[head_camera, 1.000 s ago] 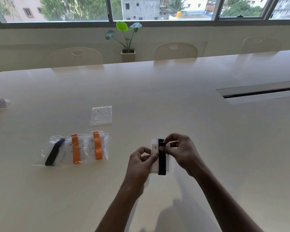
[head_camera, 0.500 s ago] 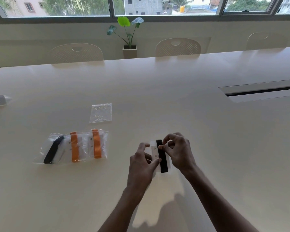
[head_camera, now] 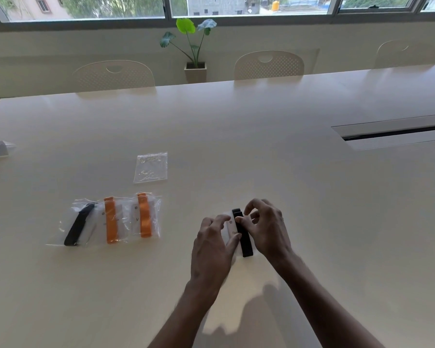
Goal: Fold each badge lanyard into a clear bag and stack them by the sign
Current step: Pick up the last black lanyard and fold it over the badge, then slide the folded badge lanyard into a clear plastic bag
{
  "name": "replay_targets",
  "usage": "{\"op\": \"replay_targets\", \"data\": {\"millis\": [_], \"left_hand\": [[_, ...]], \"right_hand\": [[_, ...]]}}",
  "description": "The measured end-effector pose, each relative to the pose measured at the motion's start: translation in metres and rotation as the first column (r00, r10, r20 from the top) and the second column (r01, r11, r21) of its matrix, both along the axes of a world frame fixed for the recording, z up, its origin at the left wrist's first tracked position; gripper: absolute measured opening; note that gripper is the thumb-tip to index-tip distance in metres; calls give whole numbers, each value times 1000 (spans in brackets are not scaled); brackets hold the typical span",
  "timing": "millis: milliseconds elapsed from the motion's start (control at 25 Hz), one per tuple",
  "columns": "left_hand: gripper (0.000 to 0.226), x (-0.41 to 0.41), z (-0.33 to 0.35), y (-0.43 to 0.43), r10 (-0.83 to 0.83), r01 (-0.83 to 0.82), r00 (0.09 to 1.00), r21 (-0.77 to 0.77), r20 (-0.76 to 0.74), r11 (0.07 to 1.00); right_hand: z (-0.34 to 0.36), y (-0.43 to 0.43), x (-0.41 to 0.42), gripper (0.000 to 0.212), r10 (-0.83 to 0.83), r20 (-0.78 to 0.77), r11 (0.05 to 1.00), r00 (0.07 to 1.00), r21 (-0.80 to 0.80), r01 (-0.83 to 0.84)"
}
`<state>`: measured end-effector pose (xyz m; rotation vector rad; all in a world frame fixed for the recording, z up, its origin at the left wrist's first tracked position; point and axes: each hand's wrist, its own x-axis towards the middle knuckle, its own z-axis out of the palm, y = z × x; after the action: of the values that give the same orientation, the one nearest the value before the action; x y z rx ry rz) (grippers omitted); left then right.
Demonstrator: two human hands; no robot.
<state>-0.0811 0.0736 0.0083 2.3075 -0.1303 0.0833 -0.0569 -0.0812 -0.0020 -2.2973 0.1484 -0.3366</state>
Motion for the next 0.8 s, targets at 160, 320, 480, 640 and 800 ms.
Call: {"op": "replay_targets", "data": {"millis": [160,320,480,640,800], "left_hand": [[46,1,-1,2,10,-10,1000,-8,-1,1000],[47,3,-4,3,16,-16,1000,-7,2,1000],[47,6,-4,7,32,-33,999,15,4,999],[46,27,8,28,63,-66,995,38,76,997],[42,73,30,74,129,-164,971,169,199,972]], "right_hand": [[0,0,-3,26,-19,-7,1000,1000,2,19],[2,-1,-5,29,-24,-11,1000,1000,1,24],[14,2,-2,27,-18,51,992,999,-123,24],[43,34,24,24,63,150,976,987,-218,-29],[60,89,69,22,152,158,973,976,-197,-120]]}}
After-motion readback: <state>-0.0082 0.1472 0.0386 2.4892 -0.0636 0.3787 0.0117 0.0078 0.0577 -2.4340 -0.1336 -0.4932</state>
